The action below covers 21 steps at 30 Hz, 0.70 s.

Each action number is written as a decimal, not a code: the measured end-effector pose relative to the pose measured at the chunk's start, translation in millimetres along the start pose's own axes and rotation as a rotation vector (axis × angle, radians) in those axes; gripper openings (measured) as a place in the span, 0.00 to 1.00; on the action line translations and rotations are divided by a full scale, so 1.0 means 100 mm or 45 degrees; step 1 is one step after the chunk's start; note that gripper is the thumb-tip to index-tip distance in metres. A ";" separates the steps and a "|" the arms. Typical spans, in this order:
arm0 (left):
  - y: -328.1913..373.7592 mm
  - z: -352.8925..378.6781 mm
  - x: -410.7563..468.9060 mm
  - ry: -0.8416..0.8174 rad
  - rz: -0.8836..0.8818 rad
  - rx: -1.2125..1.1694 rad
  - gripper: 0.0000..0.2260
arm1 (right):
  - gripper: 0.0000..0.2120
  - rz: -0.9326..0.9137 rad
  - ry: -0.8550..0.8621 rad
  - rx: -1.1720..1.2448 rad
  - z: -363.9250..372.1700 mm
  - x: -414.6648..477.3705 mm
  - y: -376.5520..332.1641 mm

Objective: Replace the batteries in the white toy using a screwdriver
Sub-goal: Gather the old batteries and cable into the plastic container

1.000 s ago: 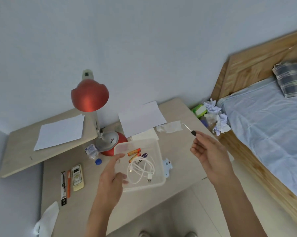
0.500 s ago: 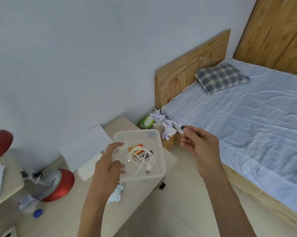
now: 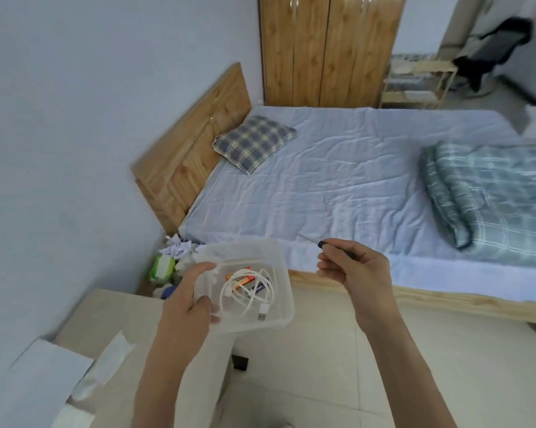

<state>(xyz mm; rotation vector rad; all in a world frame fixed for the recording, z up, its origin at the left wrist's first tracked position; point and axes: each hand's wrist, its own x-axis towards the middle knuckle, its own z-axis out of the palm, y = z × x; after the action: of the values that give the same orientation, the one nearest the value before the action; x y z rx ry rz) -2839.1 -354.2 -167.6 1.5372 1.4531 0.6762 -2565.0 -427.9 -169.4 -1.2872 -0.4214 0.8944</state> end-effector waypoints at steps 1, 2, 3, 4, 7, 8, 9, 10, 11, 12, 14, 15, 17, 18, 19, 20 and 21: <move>0.07 0.06 0.09 -0.055 0.034 0.039 0.28 | 0.06 -0.004 0.050 0.001 -0.07 0.01 -0.03; 0.16 0.13 0.18 -0.105 0.064 0.080 0.28 | 0.06 -0.012 0.097 0.012 -0.14 0.00 -0.07; 0.25 0.20 0.26 -0.150 0.087 0.106 0.28 | 0.06 -0.028 0.135 0.027 -0.22 0.00 -0.11; 0.33 0.29 0.34 -0.194 0.101 0.124 0.28 | 0.05 -0.044 0.172 0.031 -0.30 -0.02 -0.14; 0.56 0.64 0.50 -0.335 0.166 0.204 0.28 | 0.05 -0.077 0.329 0.025 -0.63 -0.10 -0.23; 0.63 0.78 0.52 -0.393 0.185 0.233 0.28 | 0.05 -0.087 0.382 0.040 -0.75 -0.14 -0.26; 0.71 0.92 0.53 -0.460 0.204 0.247 0.29 | 0.05 -0.096 0.428 0.058 -0.88 -0.17 -0.30; 0.79 1.07 0.53 -0.529 0.222 0.260 0.29 | 0.06 -0.107 0.470 0.071 -1.00 -0.21 -0.35; 0.89 1.22 0.52 -0.594 0.246 0.278 0.29 | 0.06 -0.122 0.515 0.079 -1.13 -0.24 -0.40; 0.98 1.37 0.50 -0.651 0.276 0.292 0.29 | 0.06 -0.140 0.565 0.078 -1.28 -0.28 -0.44; 1.17 1.71 0.47 -0.743 0.319 0.312 0.29 | 0.06 -0.167 0.660 0.072 -1.59 -0.33 -0.52; 1.26 1.88 0.44 -0.780 0.333 0.323 0.29 | 0.06 -0.182 0.703 0.075 -1.75 -0.36 -0.55; 1.44 2.25 0.39 -0.843 0.367 0.338 0.29 | 0.06 -0.215 0.785 0.092 -2.11 -0.41 -0.62; 1.53 2.45 0.36 -0.865 0.385 0.351 0.29 | 0.06 -0.233 0.824 0.093 -2.30 -0.44 -0.67; 1.63 2.66 0.30 -0.884 0.400 0.355 0.29 | 0.06 -0.251 0.861 0.092 -2.49 -0.46 -0.71; 1.72 2.86 0.24 -0.904 0.414 0.350 0.29 | 0.05 -0.266 0.893 0.093 -2.68 -0.48 -0.77; 1.81 3.06 0.18 -0.924 0.430 0.346 0.29 | 0.05 -0.279 0.917 0.100 -2.86 -0.50 -0.83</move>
<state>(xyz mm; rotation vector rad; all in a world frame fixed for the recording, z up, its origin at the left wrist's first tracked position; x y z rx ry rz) -2485.6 -393.0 -152.8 1.9870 0.7603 0.0632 -2361.8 -651.4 -157.7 -1.3631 0.0452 0.2225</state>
